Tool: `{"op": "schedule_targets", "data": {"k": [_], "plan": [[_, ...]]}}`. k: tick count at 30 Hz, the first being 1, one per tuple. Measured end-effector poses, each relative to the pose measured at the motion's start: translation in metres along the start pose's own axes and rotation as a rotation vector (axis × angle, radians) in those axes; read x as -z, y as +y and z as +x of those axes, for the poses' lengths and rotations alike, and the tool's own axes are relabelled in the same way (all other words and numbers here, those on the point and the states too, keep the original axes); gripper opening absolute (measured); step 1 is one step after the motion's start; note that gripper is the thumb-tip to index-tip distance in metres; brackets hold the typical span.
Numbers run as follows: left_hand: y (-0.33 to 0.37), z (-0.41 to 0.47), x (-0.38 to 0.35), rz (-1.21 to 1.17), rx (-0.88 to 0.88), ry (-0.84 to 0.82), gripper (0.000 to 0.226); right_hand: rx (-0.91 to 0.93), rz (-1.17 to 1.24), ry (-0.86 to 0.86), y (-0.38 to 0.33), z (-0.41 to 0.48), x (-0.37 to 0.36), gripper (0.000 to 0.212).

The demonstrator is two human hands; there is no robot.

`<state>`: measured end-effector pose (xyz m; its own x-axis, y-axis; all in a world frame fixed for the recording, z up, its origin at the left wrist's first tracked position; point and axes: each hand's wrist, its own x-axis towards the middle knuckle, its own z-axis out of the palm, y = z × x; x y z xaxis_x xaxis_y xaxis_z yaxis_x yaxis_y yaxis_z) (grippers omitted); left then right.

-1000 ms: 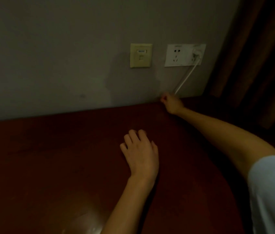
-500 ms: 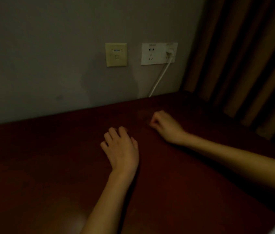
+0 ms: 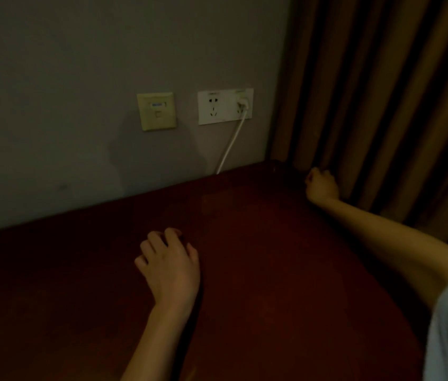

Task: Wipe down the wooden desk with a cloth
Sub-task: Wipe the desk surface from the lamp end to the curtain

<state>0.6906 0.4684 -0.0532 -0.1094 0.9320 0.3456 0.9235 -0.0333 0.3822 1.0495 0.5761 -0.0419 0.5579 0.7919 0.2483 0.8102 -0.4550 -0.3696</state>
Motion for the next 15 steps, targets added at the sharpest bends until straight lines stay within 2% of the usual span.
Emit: {"op": "schedule_targets", "data": {"k": [3,8,10,12,15], "plan": [[0.001,0.000,0.002,-0.001,0.003,-0.021,0.032,0.262,0.084,-0.076,-0.055,-0.042,-0.010,0.021],[0.000,-0.001,0.004,0.004,0.003,-0.033,0.033,0.914,0.260,-0.330,-0.131,-0.148,-0.016,0.013],[0.000,0.001,0.004,0.006,0.014,-0.036,0.033,1.035,0.274,-0.423,-0.131,-0.144,-0.015,0.013],[0.000,0.001,0.003,-0.001,0.013,-0.031,0.033,0.963,0.276,-0.356,-0.117,-0.100,-0.020,0.013],[-0.001,0.000,0.002,-0.005,0.007,-0.017,0.033,0.514,0.218,-0.176,-0.077,-0.006,-0.025,0.017]]}}
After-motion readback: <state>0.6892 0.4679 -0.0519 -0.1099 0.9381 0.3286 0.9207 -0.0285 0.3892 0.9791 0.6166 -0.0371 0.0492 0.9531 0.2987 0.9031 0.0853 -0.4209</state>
